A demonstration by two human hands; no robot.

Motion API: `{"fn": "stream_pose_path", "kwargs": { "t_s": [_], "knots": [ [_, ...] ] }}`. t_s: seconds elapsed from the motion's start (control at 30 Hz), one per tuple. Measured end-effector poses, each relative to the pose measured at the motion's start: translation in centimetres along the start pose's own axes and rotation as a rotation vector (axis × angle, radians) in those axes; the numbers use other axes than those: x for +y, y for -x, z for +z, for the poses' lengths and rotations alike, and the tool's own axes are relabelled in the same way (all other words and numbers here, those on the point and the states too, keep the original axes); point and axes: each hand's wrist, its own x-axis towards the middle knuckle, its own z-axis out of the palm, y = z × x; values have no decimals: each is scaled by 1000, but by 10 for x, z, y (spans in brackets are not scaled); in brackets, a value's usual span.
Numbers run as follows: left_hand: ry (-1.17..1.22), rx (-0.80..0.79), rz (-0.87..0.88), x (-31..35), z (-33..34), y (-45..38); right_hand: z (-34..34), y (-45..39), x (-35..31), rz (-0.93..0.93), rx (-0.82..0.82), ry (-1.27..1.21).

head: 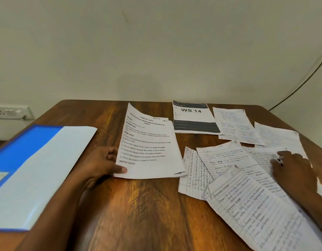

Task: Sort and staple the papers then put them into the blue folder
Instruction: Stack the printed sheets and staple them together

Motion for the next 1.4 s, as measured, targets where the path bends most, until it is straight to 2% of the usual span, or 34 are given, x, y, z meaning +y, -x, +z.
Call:
{"fn": "stream_pose_path", "kwargs": {
  "t_s": [0.1,0.3,0.43,0.53,0.63,0.7,0.83,0.93,1.07,1.17,1.23,1.3,1.37,1.4],
  "knots": [
    [11,8,5,-6,-3,11,2,-9,-6,-86,0,-36],
    [63,53,28,-23,0,44,12,-26,-18,-115,-30,-98],
    [60,53,42,-30,1,62,2,-20,-52,-270,120,-89],
    [53,24,-1,-30,-5,67,-17,7,-110,-535,83,-318],
    [14,-14,-4,-26,-15,66,-25,53,-161,-986,-101,-458],
    [-76,-32,21,-22,-25,63,-21,79,-184,-1209,-244,-403],
    [-340,15,66,-12,-42,59,-10,102,-203,-1244,-404,-402],
    [-544,135,107,-9,-44,57,-6,112,-207,-1306,-377,-454],
    [-750,314,64,-7,-35,52,-6,117,-211,-1358,-348,-507],
    [-902,377,96,-11,-19,55,-2,115,-215,-1384,-307,-533],
    [-904,340,258,-14,-4,68,5,116,-214,-1386,-304,-555],
    [-844,158,362,-18,8,84,11,118,-212,-1376,-299,-579],
    [-812,-51,326,-21,20,101,13,118,-211,-1366,-280,-600],
    [-806,-106,311,-23,25,106,14,119,-211,-1368,-267,-607]
  ]
}}
